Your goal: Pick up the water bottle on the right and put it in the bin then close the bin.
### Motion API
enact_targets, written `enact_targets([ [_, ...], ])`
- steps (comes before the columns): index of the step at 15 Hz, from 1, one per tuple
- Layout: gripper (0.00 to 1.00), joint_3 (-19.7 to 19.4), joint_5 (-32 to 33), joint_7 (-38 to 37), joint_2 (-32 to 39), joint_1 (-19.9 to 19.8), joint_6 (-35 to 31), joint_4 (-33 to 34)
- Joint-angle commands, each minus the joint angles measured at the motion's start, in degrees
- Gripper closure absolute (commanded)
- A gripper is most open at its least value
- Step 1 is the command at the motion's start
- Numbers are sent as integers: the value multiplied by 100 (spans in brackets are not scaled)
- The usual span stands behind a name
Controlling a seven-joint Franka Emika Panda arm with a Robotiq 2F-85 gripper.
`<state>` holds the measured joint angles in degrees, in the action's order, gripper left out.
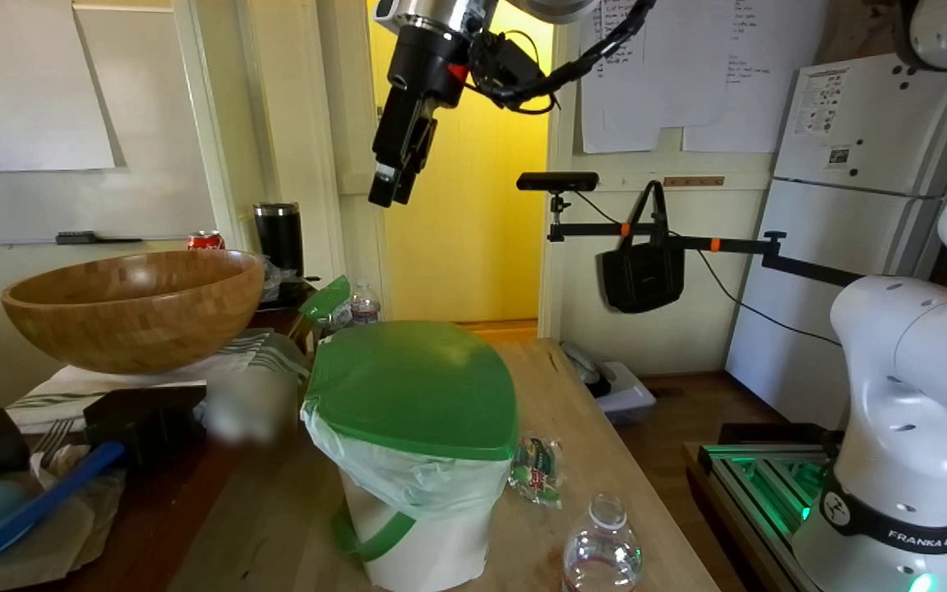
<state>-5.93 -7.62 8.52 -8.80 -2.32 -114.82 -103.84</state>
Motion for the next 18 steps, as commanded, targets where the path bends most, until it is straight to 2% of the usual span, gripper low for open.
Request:
enact_targets([
  [1, 0, 93, 251, -175, -347, -42, 274, -208],
  [8, 0, 19, 415, -10, -750, -77, 1304, -406],
  [16, 0, -51, 633, 178, -1160, -127, 1408, -1007],
  [17, 0, -48, 526, 77, -954, -102, 1332, -756],
  [18, 0, -50, 533, 81, -968, -103, 1331, -778],
])
